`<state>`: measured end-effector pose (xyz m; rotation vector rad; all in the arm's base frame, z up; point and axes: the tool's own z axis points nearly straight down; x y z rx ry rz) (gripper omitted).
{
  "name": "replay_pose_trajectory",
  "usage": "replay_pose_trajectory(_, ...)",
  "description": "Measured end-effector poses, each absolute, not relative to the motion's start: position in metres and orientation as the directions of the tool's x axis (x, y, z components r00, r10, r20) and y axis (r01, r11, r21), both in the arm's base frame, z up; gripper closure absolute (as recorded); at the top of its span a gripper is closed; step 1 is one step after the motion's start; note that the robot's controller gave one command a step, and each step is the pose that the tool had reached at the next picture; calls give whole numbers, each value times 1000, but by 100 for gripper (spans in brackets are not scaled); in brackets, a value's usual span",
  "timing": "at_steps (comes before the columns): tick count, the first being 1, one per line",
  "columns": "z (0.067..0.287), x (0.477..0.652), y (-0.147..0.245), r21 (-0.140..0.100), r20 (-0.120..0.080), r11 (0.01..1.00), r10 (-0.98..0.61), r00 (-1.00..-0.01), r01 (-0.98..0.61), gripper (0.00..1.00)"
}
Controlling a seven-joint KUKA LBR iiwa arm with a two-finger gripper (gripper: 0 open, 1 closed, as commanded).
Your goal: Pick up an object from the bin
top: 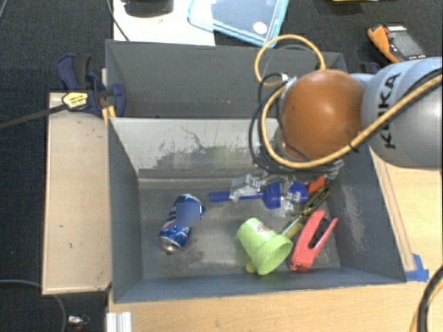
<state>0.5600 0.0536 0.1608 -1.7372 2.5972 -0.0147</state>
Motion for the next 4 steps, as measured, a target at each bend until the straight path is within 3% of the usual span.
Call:
replay_pose_trajectory(1, 169, 573, 52, -19, -9, 317, -948, -317, -948, 0)
replay_pose_trajectory(2, 124, 567, -13, -17, -12, 420, -907, -420, -907, 0)
replay_pose_trajectory(3, 71, 590, 13, -26, -19, 358, -934, -358, -933, 100)
replay_pose_trajectory(4, 71, 590, 13, -26, -19, 359, -933, -358, -933, 100)
